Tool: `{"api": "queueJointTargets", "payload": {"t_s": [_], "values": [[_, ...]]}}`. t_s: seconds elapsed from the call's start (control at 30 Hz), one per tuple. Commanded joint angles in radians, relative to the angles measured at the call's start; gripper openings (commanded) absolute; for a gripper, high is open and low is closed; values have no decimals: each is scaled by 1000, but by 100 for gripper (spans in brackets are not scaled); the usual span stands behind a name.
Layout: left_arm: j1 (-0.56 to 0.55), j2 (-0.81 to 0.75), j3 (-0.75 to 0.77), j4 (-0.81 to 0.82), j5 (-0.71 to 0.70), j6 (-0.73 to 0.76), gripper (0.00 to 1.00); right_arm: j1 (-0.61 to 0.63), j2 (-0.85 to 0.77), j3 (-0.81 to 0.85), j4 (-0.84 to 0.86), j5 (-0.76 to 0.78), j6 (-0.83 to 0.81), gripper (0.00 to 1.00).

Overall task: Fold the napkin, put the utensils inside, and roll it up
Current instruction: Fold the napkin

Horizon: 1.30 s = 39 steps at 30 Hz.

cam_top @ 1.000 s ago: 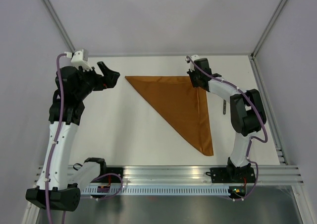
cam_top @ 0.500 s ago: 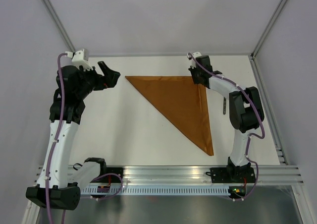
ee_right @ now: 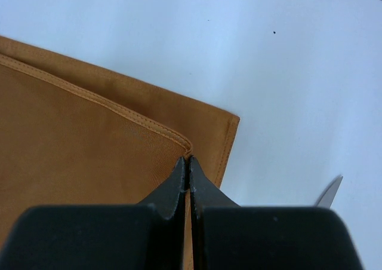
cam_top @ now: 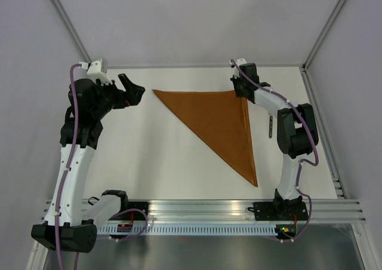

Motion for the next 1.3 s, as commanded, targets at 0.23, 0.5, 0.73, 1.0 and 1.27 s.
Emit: {"api": "queueJointTargets", "payload": {"t_s": [0.23,0.5,0.73,1.0,1.27], "values": [[5,3,-9,30,27,-35,100,-34,38,74,-12,16,-2,0],[5,4,-11,31,27,-35,100,-45,58,94,-18,19,-5,0],[5,7,-13,31,28,-35,100,-56,78,102,-17,23,-9,0],[5,12,-19,33,30,-36,100,-67,91,89,-8,28,-12,1],[3,10,-25,35,32,-36,100,-74,115,91,-1,28,-9,0]]}}
